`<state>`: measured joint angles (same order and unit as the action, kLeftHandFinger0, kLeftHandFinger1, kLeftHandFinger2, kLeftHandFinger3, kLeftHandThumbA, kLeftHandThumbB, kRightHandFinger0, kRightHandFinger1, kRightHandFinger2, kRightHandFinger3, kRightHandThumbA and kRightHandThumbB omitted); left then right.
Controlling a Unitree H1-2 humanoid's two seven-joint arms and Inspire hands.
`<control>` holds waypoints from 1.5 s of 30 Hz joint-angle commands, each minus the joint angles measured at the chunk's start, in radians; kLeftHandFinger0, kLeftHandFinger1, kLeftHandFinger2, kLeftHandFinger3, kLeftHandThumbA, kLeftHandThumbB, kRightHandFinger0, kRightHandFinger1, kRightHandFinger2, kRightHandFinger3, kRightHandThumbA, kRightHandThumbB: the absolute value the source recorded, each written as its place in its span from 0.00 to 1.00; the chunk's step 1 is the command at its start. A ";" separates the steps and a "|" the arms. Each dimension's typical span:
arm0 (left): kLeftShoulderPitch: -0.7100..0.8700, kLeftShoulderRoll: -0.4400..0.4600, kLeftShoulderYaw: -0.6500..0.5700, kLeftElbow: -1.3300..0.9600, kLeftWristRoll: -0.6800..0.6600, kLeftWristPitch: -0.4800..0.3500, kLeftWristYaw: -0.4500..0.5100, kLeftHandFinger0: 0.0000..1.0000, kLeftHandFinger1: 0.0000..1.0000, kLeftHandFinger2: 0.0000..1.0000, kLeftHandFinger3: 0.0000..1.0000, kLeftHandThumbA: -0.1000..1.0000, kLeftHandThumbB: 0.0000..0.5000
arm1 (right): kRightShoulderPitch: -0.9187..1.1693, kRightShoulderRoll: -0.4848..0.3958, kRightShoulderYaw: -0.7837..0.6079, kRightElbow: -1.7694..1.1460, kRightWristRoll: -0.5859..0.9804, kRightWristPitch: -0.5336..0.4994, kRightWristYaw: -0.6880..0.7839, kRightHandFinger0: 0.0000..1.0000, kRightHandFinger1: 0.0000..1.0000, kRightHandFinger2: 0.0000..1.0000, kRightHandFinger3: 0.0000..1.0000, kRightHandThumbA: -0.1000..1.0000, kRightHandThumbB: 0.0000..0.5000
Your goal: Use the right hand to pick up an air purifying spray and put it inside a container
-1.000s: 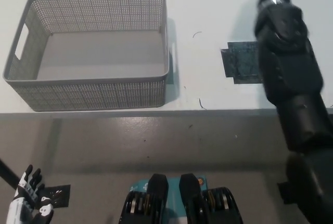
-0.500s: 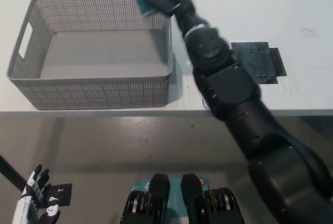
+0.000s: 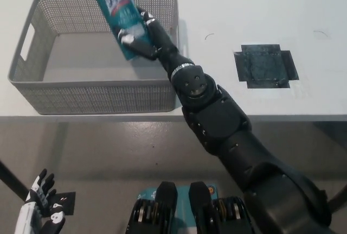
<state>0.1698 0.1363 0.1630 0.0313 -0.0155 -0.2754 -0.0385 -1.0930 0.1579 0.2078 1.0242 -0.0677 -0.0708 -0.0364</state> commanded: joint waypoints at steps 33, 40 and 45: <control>0.023 0.033 0.011 -0.032 -0.026 0.000 -0.012 1.00 1.00 1.00 1.00 0.20 1.00 | 0.631 -0.276 -0.124 -1.406 0.066 0.023 0.195 1.00 1.00 1.00 1.00 0.82 0.91; 0.002 0.036 0.023 -0.014 -0.005 -0.006 0.007 1.00 1.00 1.00 1.00 0.28 1.00 | 1.006 -0.373 -0.174 -1.386 -0.053 -0.203 0.144 1.00 1.00 1.00 1.00 0.89 0.87; 0.012 0.033 0.032 -0.017 0.021 -0.005 0.026 1.00 1.00 1.00 1.00 0.24 1.00 | 1.154 -0.423 -0.185 -1.259 -0.050 -0.293 0.147 1.00 1.00 1.00 1.00 0.88 0.86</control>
<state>0.1769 0.1436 0.1723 0.0350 -0.0231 -0.2727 -0.0466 -0.0917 -0.1948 0.0789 -0.1636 -0.0790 -0.0784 0.1418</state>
